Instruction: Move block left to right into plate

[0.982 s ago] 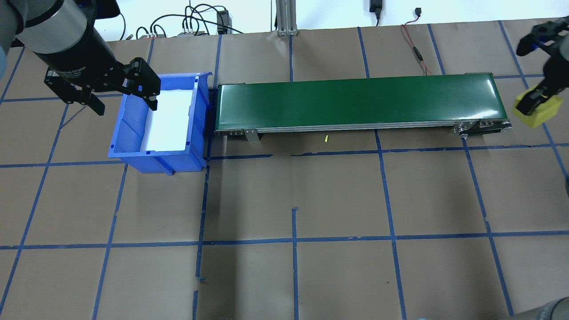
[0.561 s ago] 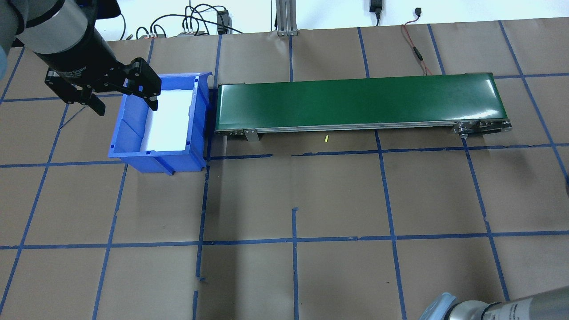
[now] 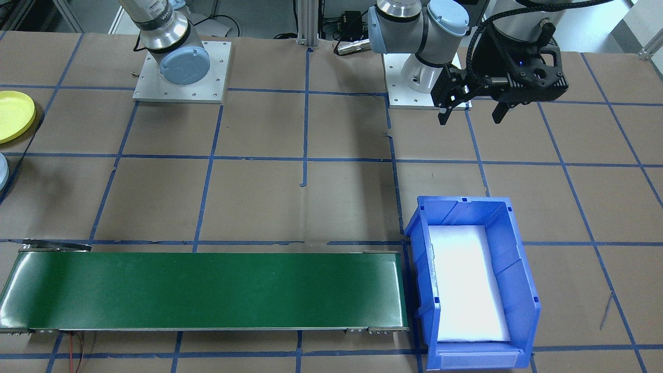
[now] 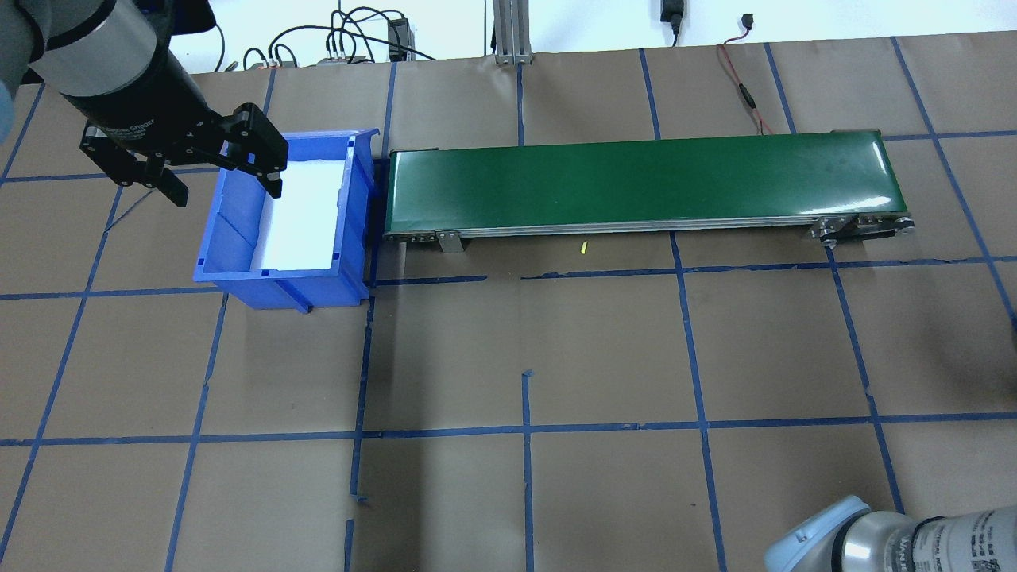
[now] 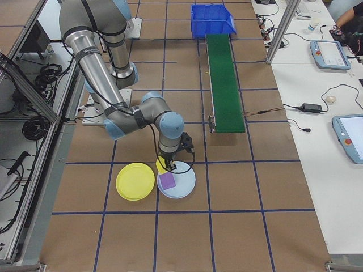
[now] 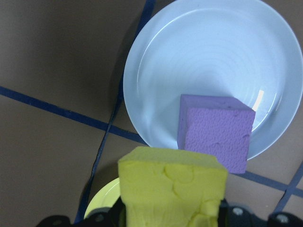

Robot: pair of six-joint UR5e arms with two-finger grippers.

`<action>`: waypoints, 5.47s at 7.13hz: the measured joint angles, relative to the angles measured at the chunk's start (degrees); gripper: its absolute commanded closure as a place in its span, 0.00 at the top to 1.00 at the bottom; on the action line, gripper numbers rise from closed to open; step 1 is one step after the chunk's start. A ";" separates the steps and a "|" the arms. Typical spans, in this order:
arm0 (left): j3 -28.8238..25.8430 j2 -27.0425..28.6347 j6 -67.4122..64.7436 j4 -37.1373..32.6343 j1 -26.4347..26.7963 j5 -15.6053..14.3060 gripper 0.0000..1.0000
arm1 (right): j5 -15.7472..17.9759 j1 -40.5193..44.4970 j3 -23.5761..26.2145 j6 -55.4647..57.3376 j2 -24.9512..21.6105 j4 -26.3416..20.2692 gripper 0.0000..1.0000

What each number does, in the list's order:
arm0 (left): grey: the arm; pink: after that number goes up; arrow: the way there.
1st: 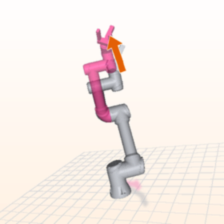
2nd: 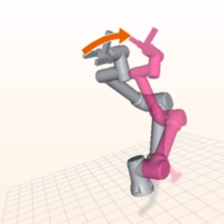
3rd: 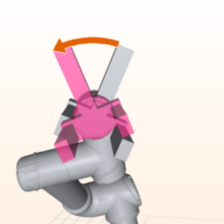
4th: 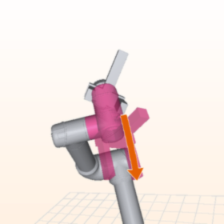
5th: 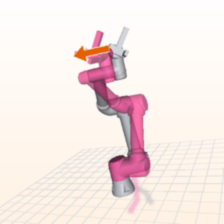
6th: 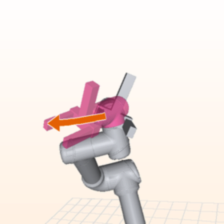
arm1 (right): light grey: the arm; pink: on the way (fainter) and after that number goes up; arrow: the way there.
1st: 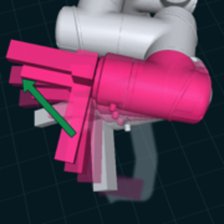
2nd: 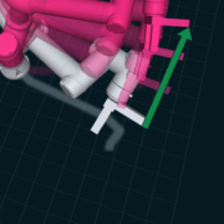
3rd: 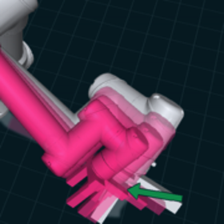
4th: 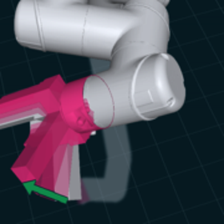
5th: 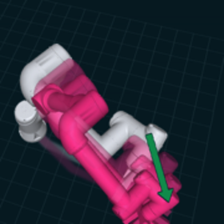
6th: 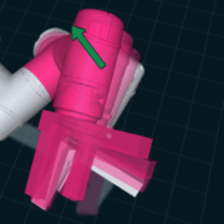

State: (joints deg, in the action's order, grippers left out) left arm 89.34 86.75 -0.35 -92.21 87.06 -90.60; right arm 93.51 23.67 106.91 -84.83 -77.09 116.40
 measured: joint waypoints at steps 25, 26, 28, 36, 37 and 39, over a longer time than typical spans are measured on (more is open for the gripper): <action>0.04 -0.02 0.00 0.01 0.11 -0.38 1.00 | 0.91 65.82 -12.89 83.40 -14.59 -29.40 1.00; 0.06 -0.03 0.00 0.01 0.08 -0.42 1.00 | 0.11 67.22 -12.64 84.18 -14.54 -29.53 1.00; 0.12 -0.08 0.00 0.01 0.09 -0.45 1.00 | -0.30 67.75 -12.46 84.52 -14.46 -29.60 1.00; 0.20 -0.08 0.00 0.01 0.13 -0.39 1.00 | -0.59 67.91 -12.34 84.56 -14.47 -29.67 1.00; 0.24 -0.08 0.00 0.01 0.13 -0.42 1.00 | -0.53 67.84 -12.34 84.56 -14.43 -29.69 1.00; 0.26 -0.13 0.00 0.01 0.13 -0.45 1.00 | -0.31 67.75 -12.28 84.56 -14.41 -29.72 1.00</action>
